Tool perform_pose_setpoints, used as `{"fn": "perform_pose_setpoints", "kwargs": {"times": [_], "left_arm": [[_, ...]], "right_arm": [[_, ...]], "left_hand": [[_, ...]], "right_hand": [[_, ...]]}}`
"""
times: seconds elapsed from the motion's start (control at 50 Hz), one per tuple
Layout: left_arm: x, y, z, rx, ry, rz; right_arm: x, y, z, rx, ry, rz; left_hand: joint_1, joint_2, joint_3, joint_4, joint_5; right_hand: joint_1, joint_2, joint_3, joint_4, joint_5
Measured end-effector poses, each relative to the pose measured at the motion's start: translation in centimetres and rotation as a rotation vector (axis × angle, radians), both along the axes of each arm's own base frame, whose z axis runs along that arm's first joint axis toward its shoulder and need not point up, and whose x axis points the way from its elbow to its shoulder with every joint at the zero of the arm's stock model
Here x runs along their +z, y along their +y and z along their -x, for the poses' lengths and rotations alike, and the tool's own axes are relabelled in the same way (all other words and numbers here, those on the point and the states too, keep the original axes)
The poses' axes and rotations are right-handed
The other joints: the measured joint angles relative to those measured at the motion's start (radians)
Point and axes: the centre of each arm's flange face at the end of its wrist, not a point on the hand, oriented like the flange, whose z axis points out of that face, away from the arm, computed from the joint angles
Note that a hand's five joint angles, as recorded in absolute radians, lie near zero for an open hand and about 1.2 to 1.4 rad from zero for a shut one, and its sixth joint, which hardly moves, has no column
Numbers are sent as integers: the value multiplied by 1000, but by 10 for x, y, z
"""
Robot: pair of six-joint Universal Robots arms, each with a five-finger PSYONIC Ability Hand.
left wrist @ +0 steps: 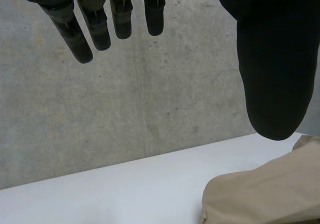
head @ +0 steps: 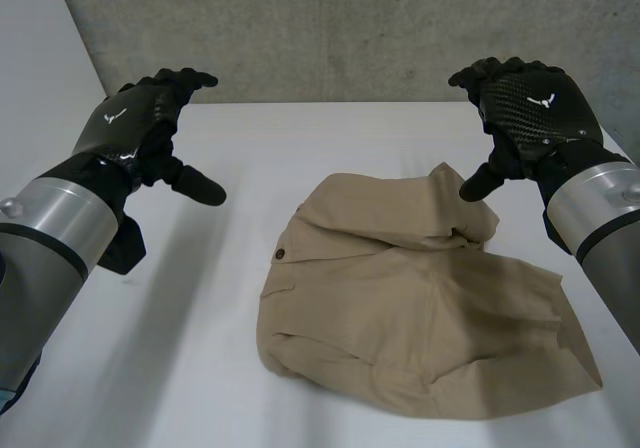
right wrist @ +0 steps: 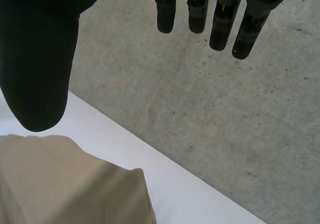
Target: Fold the shorts.
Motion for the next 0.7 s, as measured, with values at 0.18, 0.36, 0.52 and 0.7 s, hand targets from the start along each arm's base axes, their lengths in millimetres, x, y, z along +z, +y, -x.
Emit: {"fn": "perform_pose_setpoints", "kwargs": {"times": [0.18,0.36,0.52,0.7], "left_arm": [[-4,1,1,-5,-5,-10],[-13,13,10,-53,-51,-56],[-43,48,25,-164,-229,-161],[-104,81,40,-273,-409,-296]], "right_arm": [[-2,0,0,1,25,8],[0,-3,1,-11,62,33],[2,-5,3,-18,68,43],[-5,-8,1,-13,76,25]], "left_hand": [[0,0,0,0,0],[0,2,1,2,3],[0,2,2,2,3],[55,62,51,61,62]], "right_hand": [[0,0,0,0,0],[0,0,0,0,0],[0,0,0,0,0],[0,0,0,0,0]]}}
